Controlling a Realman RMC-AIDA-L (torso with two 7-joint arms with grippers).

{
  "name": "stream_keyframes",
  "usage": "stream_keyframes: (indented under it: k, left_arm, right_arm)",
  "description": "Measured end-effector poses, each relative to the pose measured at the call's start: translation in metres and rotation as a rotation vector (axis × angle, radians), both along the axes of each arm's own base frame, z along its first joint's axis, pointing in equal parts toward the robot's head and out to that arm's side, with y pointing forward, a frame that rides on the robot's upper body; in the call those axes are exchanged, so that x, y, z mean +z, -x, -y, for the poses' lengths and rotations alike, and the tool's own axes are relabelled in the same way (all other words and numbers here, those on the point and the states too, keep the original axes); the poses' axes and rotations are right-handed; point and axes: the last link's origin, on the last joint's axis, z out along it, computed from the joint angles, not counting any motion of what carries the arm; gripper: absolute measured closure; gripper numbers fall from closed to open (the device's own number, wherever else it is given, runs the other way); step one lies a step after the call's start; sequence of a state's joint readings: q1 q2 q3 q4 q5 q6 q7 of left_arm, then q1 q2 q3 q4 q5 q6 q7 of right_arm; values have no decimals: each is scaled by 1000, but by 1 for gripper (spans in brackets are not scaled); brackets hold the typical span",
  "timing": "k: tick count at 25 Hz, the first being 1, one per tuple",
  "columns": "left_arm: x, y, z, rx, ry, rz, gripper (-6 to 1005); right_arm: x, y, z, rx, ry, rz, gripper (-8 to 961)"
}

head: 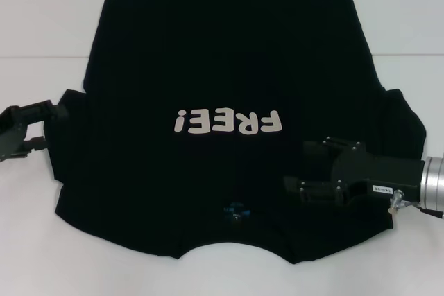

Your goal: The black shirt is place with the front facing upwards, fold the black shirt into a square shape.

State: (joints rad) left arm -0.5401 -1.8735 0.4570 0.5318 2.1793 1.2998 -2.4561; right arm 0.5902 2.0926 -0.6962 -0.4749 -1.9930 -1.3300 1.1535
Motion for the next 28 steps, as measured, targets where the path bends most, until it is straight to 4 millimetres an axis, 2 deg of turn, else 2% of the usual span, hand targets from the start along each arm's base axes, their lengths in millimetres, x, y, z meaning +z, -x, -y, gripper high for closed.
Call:
stream_keyframes:
  k: [8,28]
  left_arm:
    - [-19,16,-2,83,-28,-40,48]
    - [-38,17,-6,127,-67,-49,48]
  right_arm:
    - [0,0,0,-8,3,-3,37]
    - [1,-3,3,-12,7,-5,37]
